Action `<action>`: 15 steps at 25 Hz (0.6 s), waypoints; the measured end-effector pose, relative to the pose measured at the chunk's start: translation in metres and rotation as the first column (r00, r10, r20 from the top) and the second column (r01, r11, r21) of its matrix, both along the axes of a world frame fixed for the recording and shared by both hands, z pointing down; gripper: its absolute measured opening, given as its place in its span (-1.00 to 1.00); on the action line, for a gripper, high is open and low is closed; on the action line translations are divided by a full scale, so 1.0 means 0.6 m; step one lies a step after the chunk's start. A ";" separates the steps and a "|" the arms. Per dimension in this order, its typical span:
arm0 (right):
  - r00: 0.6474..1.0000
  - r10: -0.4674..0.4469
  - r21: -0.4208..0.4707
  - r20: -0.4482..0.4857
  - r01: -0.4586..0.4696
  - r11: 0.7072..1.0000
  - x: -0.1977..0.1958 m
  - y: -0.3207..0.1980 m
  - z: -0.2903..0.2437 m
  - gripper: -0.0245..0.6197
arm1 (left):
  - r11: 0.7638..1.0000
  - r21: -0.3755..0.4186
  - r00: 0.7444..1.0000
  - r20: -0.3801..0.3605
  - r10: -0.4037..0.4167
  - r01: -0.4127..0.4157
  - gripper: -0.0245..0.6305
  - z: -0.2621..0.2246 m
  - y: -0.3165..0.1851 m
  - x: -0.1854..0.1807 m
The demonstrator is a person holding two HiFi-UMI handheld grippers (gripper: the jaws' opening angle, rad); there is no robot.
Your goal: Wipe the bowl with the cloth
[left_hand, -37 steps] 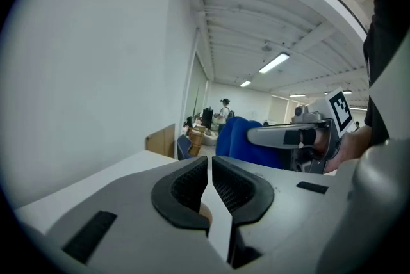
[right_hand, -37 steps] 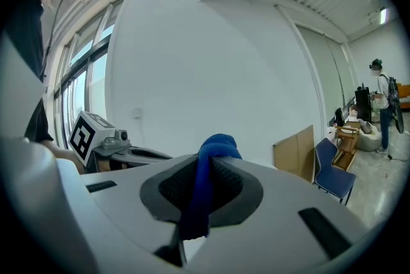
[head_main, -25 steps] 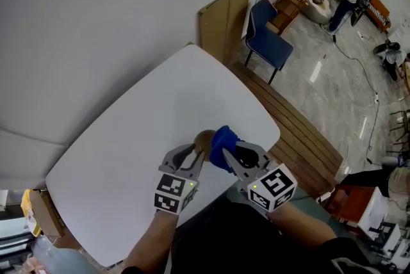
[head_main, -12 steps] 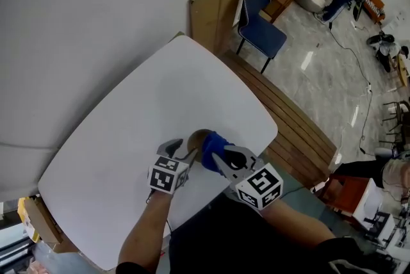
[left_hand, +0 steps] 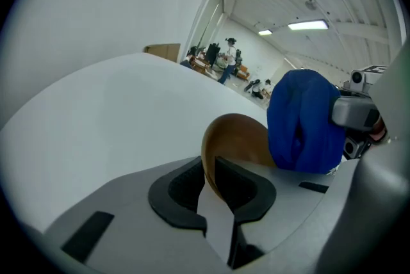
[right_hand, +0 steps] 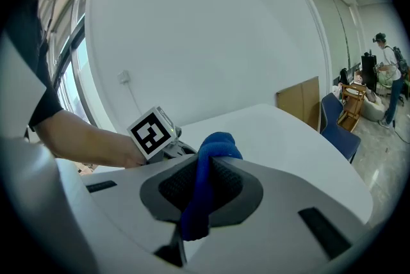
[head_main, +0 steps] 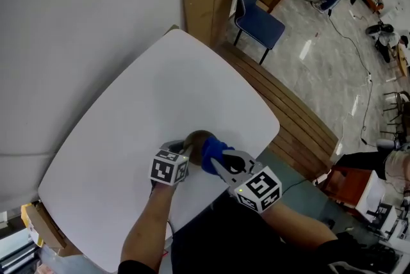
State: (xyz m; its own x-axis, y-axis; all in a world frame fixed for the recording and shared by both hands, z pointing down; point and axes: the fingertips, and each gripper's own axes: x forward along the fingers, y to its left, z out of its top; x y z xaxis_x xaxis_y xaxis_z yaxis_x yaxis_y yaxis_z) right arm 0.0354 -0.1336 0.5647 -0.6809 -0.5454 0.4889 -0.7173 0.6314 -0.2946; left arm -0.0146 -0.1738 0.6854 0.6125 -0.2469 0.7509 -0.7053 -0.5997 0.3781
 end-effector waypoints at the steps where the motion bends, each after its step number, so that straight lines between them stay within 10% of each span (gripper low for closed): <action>1: 1.000 -0.004 -0.004 0.001 0.004 1.000 -0.003 0.001 0.003 -0.81 | 1.000 -0.004 1.000 0.005 -0.002 0.002 -0.77 0.003 -0.002 -0.001; 15: 0.998 -0.050 0.001 0.024 0.050 0.999 -0.024 0.020 -0.020 -0.81 | 0.997 0.069 0.998 0.029 -0.049 0.047 -0.87 -0.072 -0.015 0.004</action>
